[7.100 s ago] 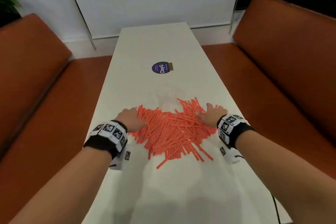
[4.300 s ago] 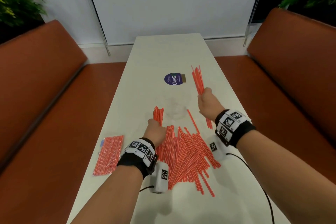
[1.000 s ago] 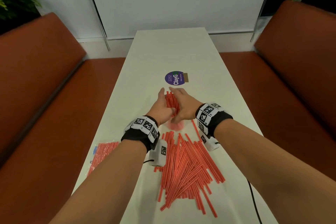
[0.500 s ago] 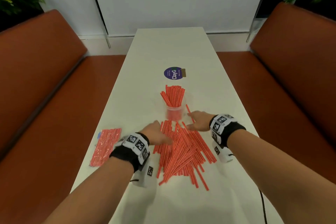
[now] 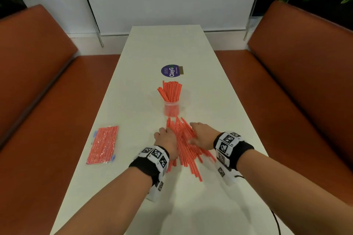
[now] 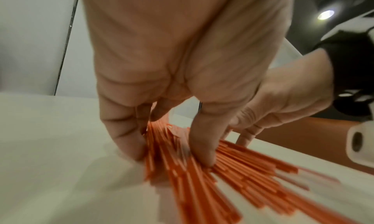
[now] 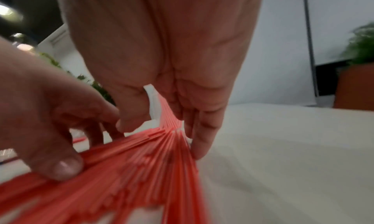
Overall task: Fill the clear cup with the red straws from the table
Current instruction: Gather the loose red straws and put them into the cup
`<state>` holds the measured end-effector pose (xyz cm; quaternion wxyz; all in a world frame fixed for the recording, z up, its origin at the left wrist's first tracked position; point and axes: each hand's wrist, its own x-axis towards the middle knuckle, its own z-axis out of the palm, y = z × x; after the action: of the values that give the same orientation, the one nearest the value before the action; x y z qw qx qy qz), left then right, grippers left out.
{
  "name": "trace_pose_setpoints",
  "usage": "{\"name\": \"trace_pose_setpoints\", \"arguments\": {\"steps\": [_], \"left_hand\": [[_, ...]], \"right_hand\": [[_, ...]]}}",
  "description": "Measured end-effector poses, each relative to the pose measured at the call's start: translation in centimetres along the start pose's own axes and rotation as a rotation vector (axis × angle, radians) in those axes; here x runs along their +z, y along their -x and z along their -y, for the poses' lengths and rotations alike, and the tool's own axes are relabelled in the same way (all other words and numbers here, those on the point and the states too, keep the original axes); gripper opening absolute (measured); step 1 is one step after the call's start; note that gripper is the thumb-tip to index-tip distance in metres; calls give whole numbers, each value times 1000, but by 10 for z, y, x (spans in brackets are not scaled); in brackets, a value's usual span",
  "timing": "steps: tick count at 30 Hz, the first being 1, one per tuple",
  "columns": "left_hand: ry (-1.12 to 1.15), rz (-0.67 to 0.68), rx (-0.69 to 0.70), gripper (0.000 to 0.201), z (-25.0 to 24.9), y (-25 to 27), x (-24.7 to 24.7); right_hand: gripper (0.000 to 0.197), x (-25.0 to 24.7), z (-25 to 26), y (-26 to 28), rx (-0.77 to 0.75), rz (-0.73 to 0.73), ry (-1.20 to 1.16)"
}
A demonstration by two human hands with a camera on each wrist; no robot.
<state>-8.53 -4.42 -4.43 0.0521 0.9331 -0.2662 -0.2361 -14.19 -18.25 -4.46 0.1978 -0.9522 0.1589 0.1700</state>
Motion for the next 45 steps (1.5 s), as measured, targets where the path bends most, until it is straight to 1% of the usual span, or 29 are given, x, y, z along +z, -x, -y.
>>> {"name": "trace_pose_setpoints", "arguments": {"steps": [2, 3, 4, 6, 7, 9, 11, 12, 13, 15, 20, 23, 25, 26, 27, 29, 31, 32, 33, 35, 37, 41, 43, 45], "left_hand": [[84, 20, -57, 74, -2, 0, -2], [113, 22, -78, 74, -1, 0, -4], [122, 22, -96, 73, -1, 0, -6], [83, 14, -114, 66, -1, 2, -9], [61, 13, -113, 62, -2, 2, -9], [45, 30, -107, 52, -9, 1, -7], [62, 53, -119, 44, -17, 1, -7], [80, 67, -132, 42, -20, 0, -7], [105, 74, -134, 39, -21, -1, -8], [152, 83, -124, 34, -23, -5, -11], [215, 68, -137, 31, -24, -14, -20], [242, 74, -133, 29, -24, -18, -19], [310, 76, -140, 23, -25, -21, -18], [344, 76, -144, 15, -25, -24, -17], [376, 79, -153, 15, -24, -26, -17], [447, 82, -166, 25, -22, -32, -14], [518, 82, -162, 16, -21, -35, -12], [533, 84, -147, 10, -20, -36, -12], [533, 86, -133, 8, -19, -36, -12], [498, 73, -123, 16, -18, -36, -11], [465, 35, -114, 23, -16, -36, -13], [456, -12, -123, 33, -4, -36, -21], [505, -18, -139, 28, 2, -36, -30], [543, -35, -138, 20, 7, -37, -42]], "right_hand": [[64, -6, 0, 6, 68, -22, -50], [65, -9, -2, 9, 115, -23, -34], [65, -11, -4, 12, 160, -9, 1], [61, -9, -3, 18, 222, 73, 108], [55, -6, 0, 19, 234, 101, 140], [40, 2, 10, 15, 227, 107, 181], [32, 6, 22, 10, 190, 97, 222], [27, 6, 26, 7, 167, 77, 213], [25, 5, 31, 6, 163, 75, 179], [34, 3, 35, 1, 164, 65, 121], [33, 9, 40, -17, 308, 33, 134], [37, 18, 46, -25, 327, 19, 147], [43, 22, 47, -28, 321, 0, 138], [45, 23, 47, -30, 324, -8, 113], [46, 25, 48, -32, 327, -9, 83], [49, 27, 48, -35, 355, -14, 20], [49, 27, 48, -37, 414, -30, -45], [47, 26, 48, -38, 425, -37, -56], [43, 25, 47, -39, 425, -51, -59], [37, 22, 46, -39, 442, -95, -76], [37, 16, 43, -38, 480, -146, -160], [43, -2, 32, -37, 481, -267, -495], [35, -15, 27, -39, 468, -374, -641], [17, -31, 26, -43, 373, -482, -723]]}}
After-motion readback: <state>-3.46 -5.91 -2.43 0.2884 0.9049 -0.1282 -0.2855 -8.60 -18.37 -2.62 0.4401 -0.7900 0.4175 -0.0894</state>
